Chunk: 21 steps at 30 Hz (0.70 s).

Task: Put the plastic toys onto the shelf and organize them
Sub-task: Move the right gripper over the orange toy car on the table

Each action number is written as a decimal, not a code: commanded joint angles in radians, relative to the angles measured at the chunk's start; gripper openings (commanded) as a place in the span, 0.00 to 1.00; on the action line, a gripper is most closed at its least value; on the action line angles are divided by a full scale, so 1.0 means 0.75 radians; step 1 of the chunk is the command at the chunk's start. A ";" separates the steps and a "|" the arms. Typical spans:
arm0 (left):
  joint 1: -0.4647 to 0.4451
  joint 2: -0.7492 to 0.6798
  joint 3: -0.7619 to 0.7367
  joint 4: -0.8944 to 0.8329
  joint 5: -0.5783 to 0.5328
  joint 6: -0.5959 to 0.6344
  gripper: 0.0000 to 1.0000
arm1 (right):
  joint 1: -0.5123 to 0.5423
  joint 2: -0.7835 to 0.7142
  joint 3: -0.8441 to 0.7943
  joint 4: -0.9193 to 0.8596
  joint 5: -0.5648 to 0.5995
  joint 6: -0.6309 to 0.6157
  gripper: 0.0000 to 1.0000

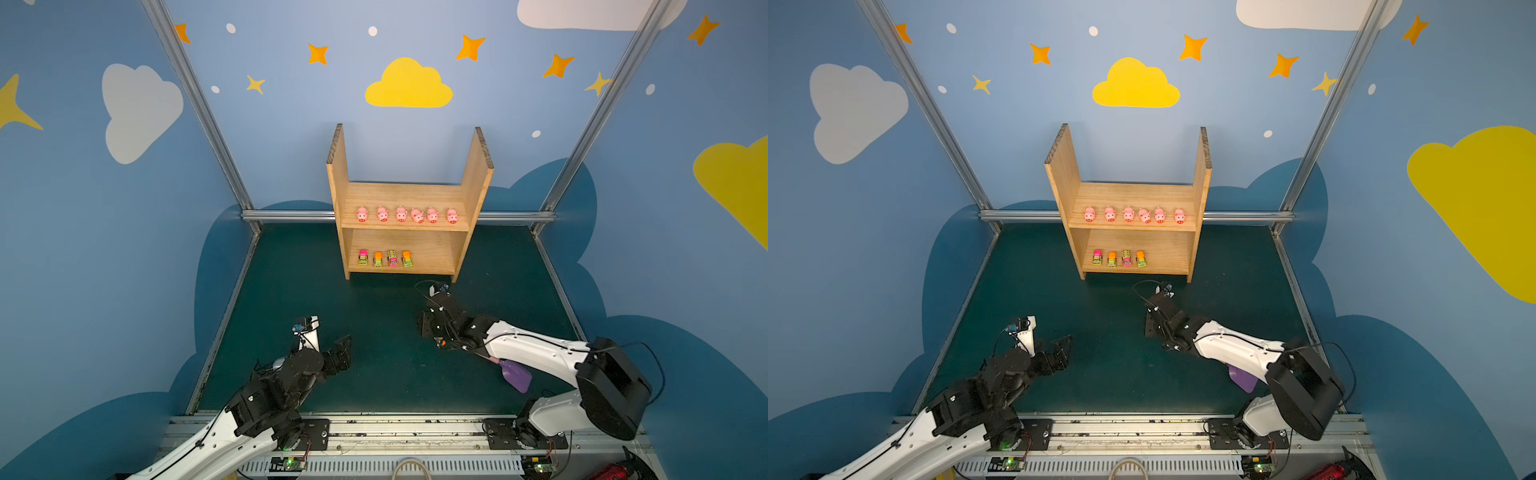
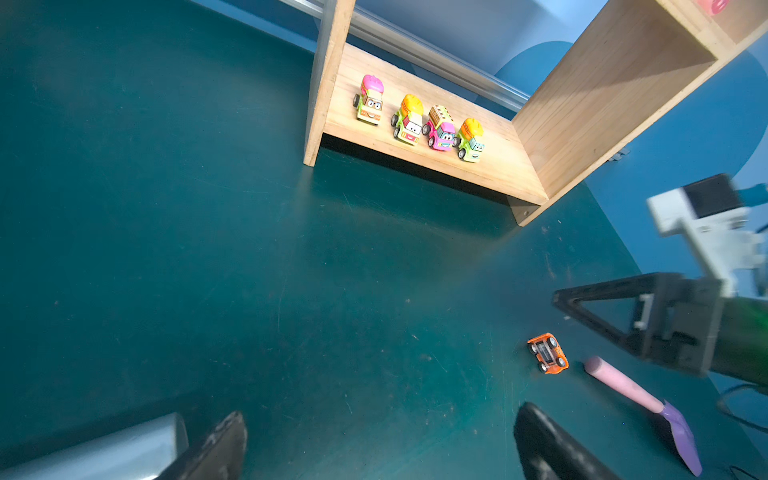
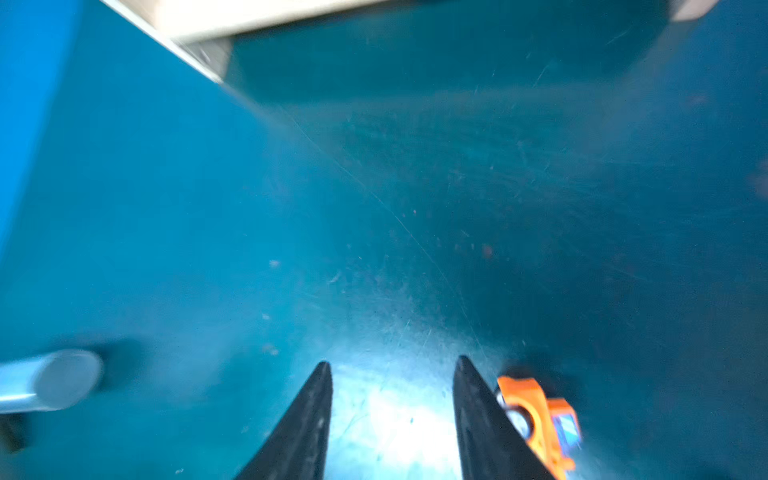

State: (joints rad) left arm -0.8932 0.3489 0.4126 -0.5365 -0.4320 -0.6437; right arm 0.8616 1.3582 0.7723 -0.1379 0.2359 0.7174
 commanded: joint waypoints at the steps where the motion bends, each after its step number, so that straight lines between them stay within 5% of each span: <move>1: -0.001 -0.009 -0.008 -0.037 -0.027 0.005 1.00 | 0.001 -0.063 -0.078 -0.086 0.063 -0.008 0.40; 21: -0.001 0.042 0.021 -0.051 -0.031 -0.007 1.00 | -0.030 -0.097 -0.279 -0.017 0.037 0.037 0.33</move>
State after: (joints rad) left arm -0.8932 0.3740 0.4126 -0.5648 -0.4397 -0.6476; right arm 0.8448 1.2690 0.5716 -0.1761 0.2707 0.7368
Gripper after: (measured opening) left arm 0.996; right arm 0.336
